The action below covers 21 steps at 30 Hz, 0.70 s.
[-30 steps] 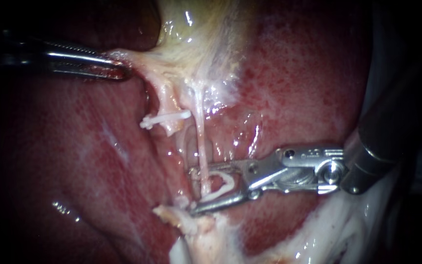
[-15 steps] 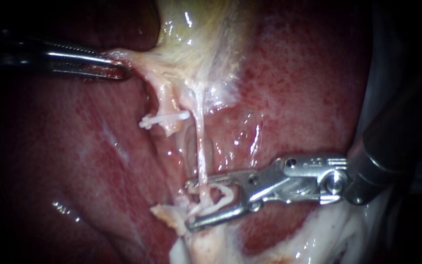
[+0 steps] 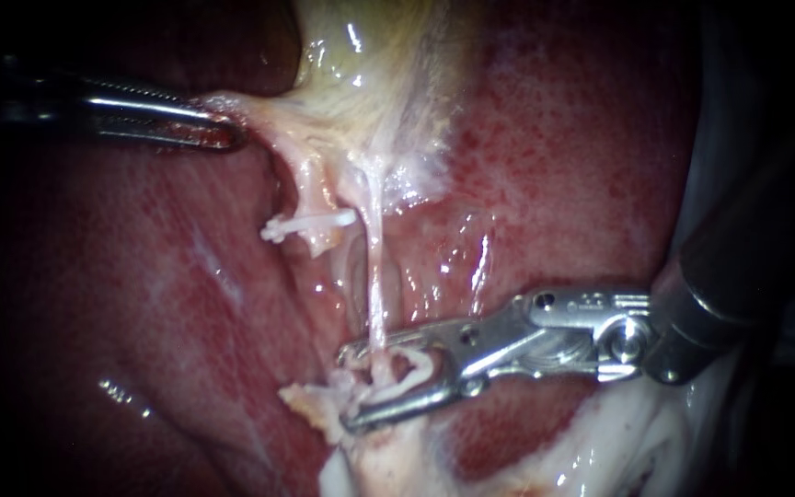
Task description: Clipping first clip right tube
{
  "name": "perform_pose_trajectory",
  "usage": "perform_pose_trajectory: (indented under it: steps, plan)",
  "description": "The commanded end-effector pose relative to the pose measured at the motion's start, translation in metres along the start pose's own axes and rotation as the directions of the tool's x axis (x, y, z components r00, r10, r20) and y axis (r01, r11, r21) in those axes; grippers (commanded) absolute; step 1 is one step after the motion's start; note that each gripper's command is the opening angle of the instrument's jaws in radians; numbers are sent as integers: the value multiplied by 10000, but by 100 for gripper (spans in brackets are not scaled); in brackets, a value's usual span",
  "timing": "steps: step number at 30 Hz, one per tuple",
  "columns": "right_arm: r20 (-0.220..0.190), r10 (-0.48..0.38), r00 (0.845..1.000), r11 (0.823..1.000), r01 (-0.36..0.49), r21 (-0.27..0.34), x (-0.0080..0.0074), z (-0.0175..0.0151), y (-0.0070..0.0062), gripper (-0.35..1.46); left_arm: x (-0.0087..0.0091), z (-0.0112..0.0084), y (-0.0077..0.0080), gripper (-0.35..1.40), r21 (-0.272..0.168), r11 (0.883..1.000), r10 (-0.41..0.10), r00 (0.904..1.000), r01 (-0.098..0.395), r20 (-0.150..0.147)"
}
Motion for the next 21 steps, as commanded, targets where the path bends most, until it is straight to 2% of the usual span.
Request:
perform_pose_trajectory:
  steps: [1,4,7,8,12,21]
  plan:
    - [13,61,10000,10000,-61,-6,-1,1,0,13,0,0,0,-35,-2,10000,-2,10000,2,2]
    - [30,235,9997,9997,-235,25,-1,1,0,2,0,0,0,-35,-1,10000,-3,10000,3,2]
    - [58,523,9986,9986,-524,71,-2,1,0,-21,0,0,0,-35,-1,10000,-4,10000,4,2]
    - [76,752,9971,9971,-752,94,-2,1,0,-35,0,0,0,-35,-1,10000,-4,10000,4,2]
    - [153,1123,9936,9934,-1127,220,-3,0,0,-35,0,0,0,-35,1,10000,-5,10000,5,2]
    - [305,1001,9945,9936,-1015,500,-6,6,2,-35,1,0,0,-35,30,10000,-10,10000,10,-2]
